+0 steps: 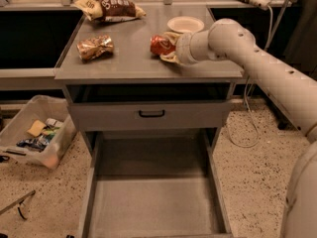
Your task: Pick coke can from middle drawer and place on counter
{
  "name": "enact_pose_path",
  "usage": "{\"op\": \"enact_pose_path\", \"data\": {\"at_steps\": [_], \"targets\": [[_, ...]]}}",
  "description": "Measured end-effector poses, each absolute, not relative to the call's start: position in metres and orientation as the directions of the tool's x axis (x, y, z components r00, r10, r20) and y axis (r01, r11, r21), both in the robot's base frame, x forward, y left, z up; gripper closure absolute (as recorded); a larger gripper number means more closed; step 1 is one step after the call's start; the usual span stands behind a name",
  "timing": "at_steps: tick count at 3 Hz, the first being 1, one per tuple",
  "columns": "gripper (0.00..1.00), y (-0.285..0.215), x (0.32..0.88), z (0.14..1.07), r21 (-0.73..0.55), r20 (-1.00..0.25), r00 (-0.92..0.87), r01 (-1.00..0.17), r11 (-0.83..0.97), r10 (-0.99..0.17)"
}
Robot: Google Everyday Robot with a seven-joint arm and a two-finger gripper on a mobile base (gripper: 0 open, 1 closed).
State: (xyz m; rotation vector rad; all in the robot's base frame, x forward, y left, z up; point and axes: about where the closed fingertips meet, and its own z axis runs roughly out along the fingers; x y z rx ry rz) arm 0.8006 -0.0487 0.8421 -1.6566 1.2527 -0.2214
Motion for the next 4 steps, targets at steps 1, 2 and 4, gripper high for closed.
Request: {"op": "enact_pose_path", "data": {"at_steps": [1,2,4], "targets": [[0.82,-0.0487,0.8002,0.8450,-0.782,-0.399,0.445,-0.621,0.045,-0.802],[0.59,-0.0487,0.8002,0.8451,-0.782,-0.399,0.445,-0.621,0.045,-0.802],[0.13,-0.0486,0.8002,0.8450,-0.782,-0.399,0.445,-0.621,0.045,-0.802]]}}
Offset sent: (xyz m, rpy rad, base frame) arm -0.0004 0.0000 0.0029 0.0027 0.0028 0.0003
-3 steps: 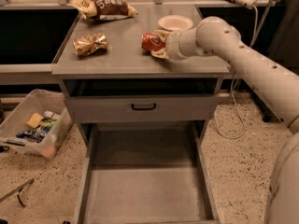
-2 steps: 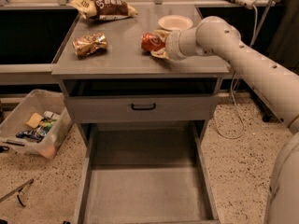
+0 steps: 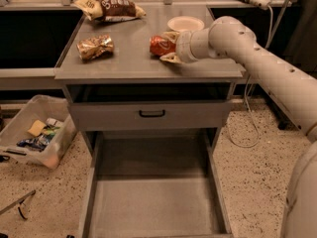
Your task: Pick coke can from middle drawer and place on counter
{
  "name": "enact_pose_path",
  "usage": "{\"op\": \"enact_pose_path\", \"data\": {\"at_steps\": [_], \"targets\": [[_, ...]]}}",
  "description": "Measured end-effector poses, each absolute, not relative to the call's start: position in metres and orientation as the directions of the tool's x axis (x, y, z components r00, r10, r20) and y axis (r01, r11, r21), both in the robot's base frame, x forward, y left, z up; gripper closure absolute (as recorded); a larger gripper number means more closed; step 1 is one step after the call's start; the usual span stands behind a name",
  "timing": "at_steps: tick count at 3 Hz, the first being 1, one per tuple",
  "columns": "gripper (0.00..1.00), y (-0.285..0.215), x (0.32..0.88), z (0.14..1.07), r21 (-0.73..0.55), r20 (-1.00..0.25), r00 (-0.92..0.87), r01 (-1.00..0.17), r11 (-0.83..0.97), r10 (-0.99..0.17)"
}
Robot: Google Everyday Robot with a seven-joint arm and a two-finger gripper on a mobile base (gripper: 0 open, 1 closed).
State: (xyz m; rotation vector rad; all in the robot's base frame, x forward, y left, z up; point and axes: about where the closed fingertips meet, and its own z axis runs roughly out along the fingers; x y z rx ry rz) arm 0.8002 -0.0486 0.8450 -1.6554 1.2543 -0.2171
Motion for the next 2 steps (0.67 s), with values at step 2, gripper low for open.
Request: {"op": "enact_pose_path", "data": {"at_steps": [2], "targets": [[0.00,-0.0485,0.8002,0.8450,-0.782,-0.399,0.445,-0.621,0.045,-0.802]]}}
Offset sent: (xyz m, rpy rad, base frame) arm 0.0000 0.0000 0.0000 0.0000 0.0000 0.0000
